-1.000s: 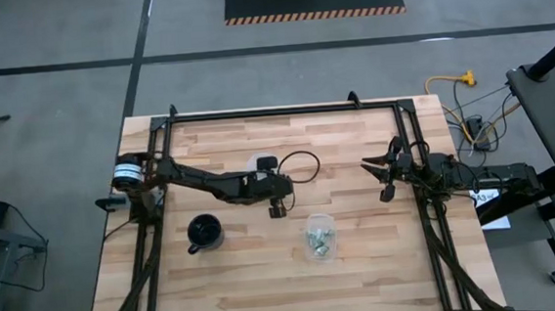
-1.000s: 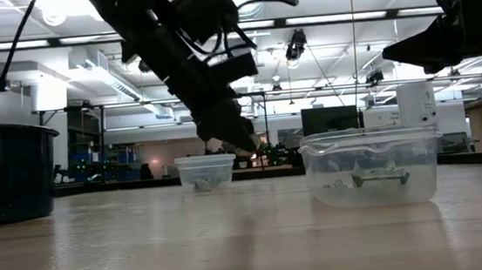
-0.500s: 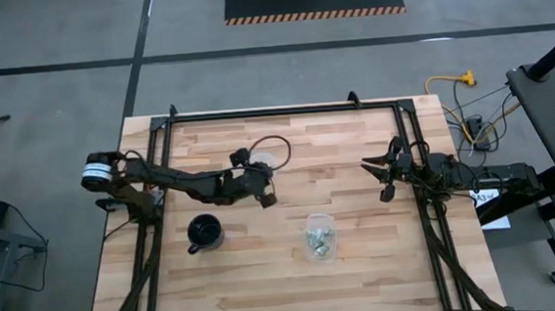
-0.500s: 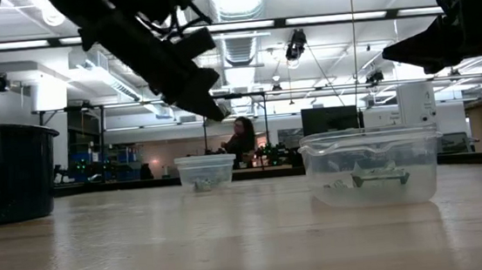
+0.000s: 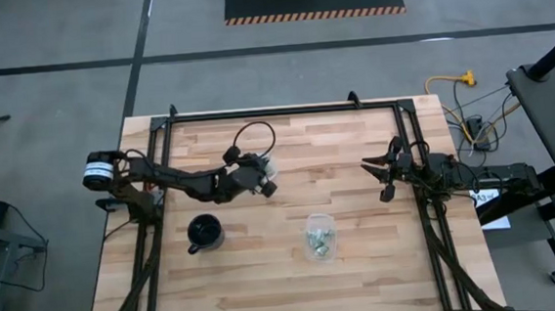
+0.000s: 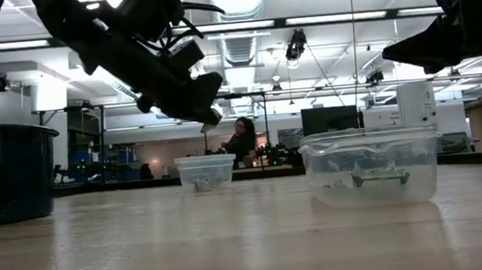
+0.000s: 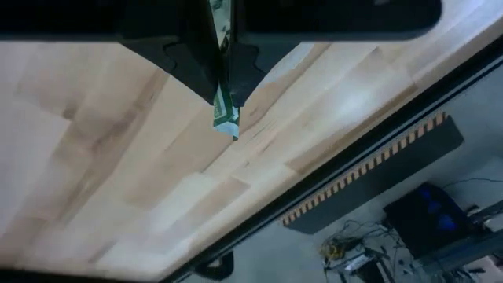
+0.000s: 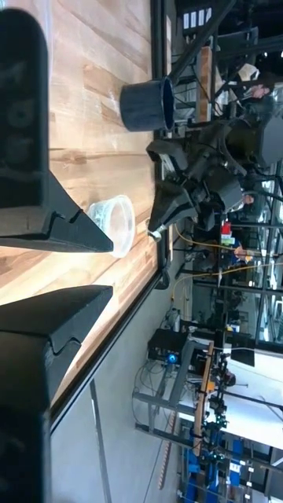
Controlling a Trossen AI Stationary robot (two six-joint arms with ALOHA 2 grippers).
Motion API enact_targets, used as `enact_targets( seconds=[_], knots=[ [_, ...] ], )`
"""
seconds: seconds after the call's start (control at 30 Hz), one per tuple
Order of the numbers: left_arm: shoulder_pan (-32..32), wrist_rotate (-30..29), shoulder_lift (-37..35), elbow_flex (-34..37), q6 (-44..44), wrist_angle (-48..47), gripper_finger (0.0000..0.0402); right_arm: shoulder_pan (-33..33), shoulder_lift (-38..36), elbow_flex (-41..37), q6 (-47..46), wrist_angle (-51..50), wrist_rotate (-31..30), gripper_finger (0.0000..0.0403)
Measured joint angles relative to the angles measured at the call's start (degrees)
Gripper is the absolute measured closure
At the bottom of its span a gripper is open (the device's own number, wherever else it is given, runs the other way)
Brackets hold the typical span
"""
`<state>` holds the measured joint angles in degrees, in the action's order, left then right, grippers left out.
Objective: Pick and place items into bin
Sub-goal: Put the stevia packet into the round transparent bin, then return to Home Position
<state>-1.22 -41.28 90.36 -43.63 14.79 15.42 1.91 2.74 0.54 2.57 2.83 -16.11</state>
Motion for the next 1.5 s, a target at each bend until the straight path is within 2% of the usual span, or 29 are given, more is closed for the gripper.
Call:
enact_targets(
  seconds=[0.2,0.6,1.03,1.27,1.5],
  knots=[
    [0.0,0.0,-0.1,3.4,1.6,5.4,0.0402,0.0,0.0,0.0,0.0,0.0,0.0,0.0335],
    [-0.1,0.0,-0.2,4.6,1.4,6.6,0.0398,0.0,0.0,0.0,0.0,0.0,0.0,0.0335],
    [-0.1,0.0,-0.2,4.3,-0.7,6.8,0.0275,0.0,0.0,0.0,0.0,0.0,0.0,0.0335],
    [0.0,0.4,-0.2,3.9,-4.0,8.7,0.0261,0.0,0.0,0.0,0.0,0.0,0.0,0.0335],
    [0.1,1.9,0.1,3.9,-0.5,8.8,0.0260,0.0,0.0,0.0,0.0,0.0,-0.1,0.0335]
  ],
)
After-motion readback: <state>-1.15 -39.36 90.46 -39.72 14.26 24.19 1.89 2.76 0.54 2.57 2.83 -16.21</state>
